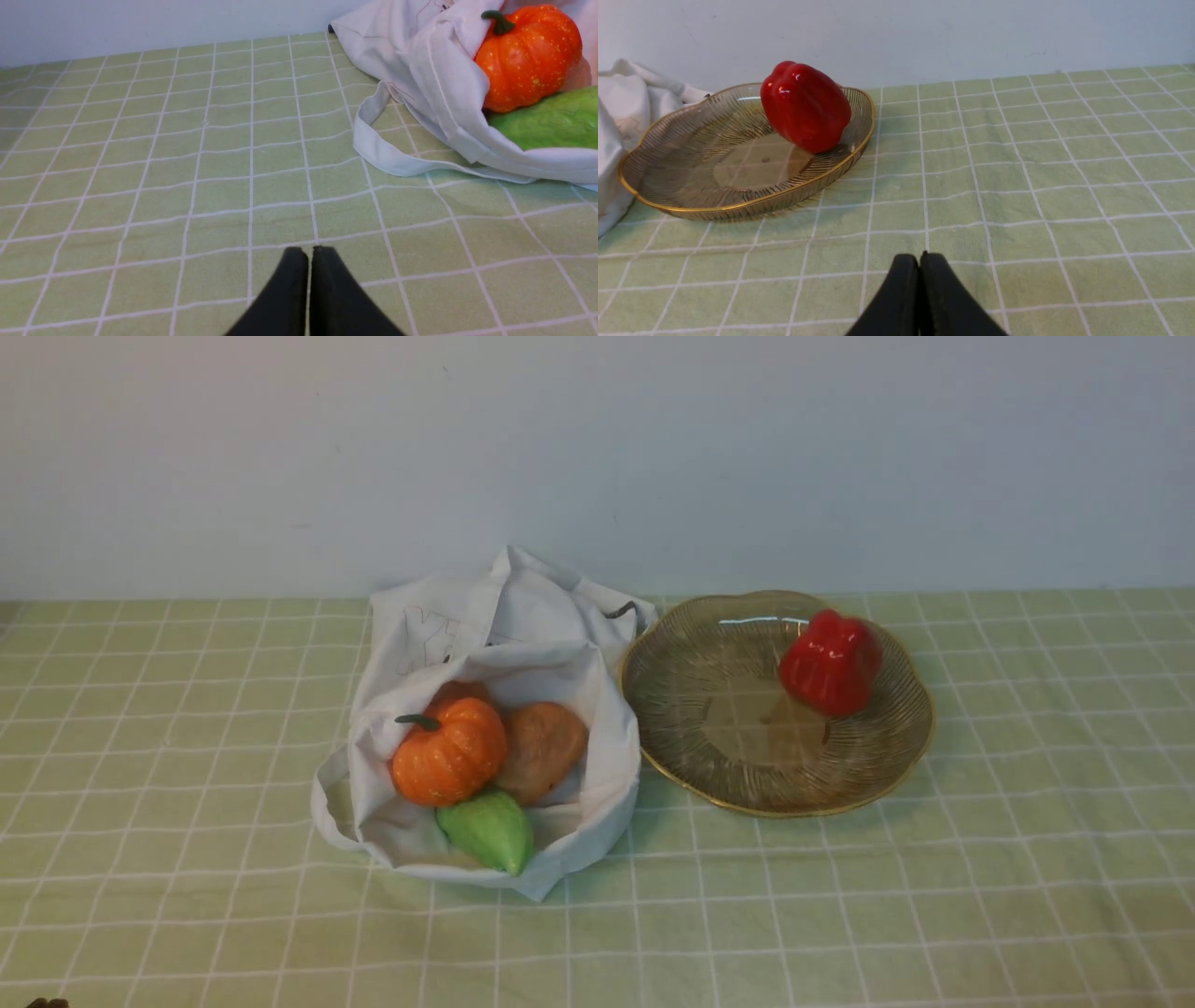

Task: Take vegetables from bag on green coffee tablecloth place on plate.
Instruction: 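Reach into the cloth bag and grasp the pumpkin with the left gripper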

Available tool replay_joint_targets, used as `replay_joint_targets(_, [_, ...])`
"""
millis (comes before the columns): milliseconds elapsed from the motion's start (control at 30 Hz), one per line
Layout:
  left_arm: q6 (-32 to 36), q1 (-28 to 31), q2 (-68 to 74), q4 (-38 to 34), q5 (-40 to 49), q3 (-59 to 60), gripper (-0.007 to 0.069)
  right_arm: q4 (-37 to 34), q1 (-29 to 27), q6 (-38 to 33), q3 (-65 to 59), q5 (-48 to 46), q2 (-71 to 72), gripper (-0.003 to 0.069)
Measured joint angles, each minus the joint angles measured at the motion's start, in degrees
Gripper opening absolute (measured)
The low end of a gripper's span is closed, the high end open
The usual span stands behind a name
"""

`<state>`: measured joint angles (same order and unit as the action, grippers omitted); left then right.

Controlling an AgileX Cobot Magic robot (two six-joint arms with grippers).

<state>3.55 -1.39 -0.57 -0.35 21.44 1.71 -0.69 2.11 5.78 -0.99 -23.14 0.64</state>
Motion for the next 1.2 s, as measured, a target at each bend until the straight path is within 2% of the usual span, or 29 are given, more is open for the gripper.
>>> replay_joint_targets(200, [0.0, 0.0, 0.0, 0.01, 0.0, 0.0, -0.0005, 0.0, 0.0, 0.0, 0.0, 0.0, 0.0, -0.0017])
replay_joint_targets(300, [-2.01, 0.0, 0.0, -2.58, 0.0, 0.0, -0.0005, 0.0, 0.0, 0.0, 0.0, 0.0, 0.0, -0.0017])
replay_joint_targets(333, [-3.55, 0.0, 0.0, -5.04, 0.0, 0.0, -0.0005, 0.0, 0.0, 0.0, 0.0, 0.0, 0.0, -0.0017])
replay_joint_targets(467, [-18.74, 0.0, 0.0, -30.0, 0.0, 0.0, -0.0005, 0.0, 0.0, 0.0, 0.0, 0.0, 0.0, -0.0017])
replay_joint_targets(633, [-24.5, 0.0, 0.0, -47.35, -1.77, 0.0, -0.0005, 0.0, 0.0, 0.0, 0.0, 0.0, 0.0, -0.0017])
replay_joint_targets(700, [-24.43, 0.0, 0.0, -50.66, -3.73, 0.0, -0.0005, 0.0, 0.0, 0.0, 0.0, 0.0, 0.0, -0.0017])
replay_joint_targets(800, [-22.34, 0.0, 0.0, -52.79, -4.07, -0.22, -0.0005, 0.0, 0.0, 0.0, 0.0, 0.0, 0.0, -0.0017])
replay_joint_targets(900, [-12.91, 0.0, 0.44, -53.01, 0.49, -6.77, -0.0005, 0.0, 0.0, 0.0, 0.0, 0.0, 0.0, -0.0017])
replay_joint_targets(933, [-12.39, 0.0, 0.62, -53.01, 0.49, -7.32, -0.0005, 0.0, 0.0, 0.0, 0.0, 0.0, 0.0, -0.0017])
replay_joint_targets(1000, [-6.94, 0.0, 5.49, -52.12, 4.92, -14.64, -0.0005, 0.0, 0.0, 0.0, 0.0, 0.0, 0.0, -0.0017])
replay_joint_targets(1100, [-4.16, 0.0, 12.52, -48.64, 11.82, -21.52, -0.0005, 0.0, 0.0, 0.0, 0.0, 0.02, 0.0, -0.0017])
replay_joint_targets(1133, [-3.55, 0.0, 19.38, -44.97, 18.4, -26.48, -0.0005, 0.0, 0.0, 0.0, 0.0, 0.02, 0.0, -0.0017])
replay_joint_targets(1200, [-2.69, 0.0, 28.61, -40.05, 26.15, -31.95, -0.0005, 0.0, 0.0, 0.0, 0.0, 0.02, 0.0, -0.0017])
